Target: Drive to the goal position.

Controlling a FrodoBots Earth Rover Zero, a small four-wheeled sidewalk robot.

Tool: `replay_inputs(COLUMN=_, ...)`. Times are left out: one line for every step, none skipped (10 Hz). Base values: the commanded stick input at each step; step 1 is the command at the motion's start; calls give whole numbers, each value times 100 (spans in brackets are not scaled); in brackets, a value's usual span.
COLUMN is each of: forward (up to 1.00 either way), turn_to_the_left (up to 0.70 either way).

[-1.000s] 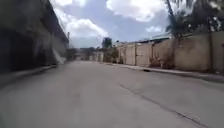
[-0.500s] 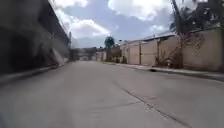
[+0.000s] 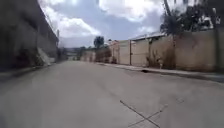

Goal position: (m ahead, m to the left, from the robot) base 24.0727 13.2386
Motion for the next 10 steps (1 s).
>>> replay_inputs(forward=100, turn_to_the_left=0)
replay_inputs(forward=100, turn_to_the_left=0)
replay_inputs(forward=100, turn_to_the_left=0)
replay_inputs(forward=100, turn_to_the_left=0)
replay_inputs(forward=100, turn_to_the_left=0)
replay_inputs(forward=100, turn_to_the_left=0)
replay_inputs(forward=100, turn_to_the_left=0)
replay_inputs(forward=100, turn_to_the_left=0)
replay_inputs(forward=100, turn_to_the_left=0)
replay_inputs(forward=100, turn_to_the_left=0)
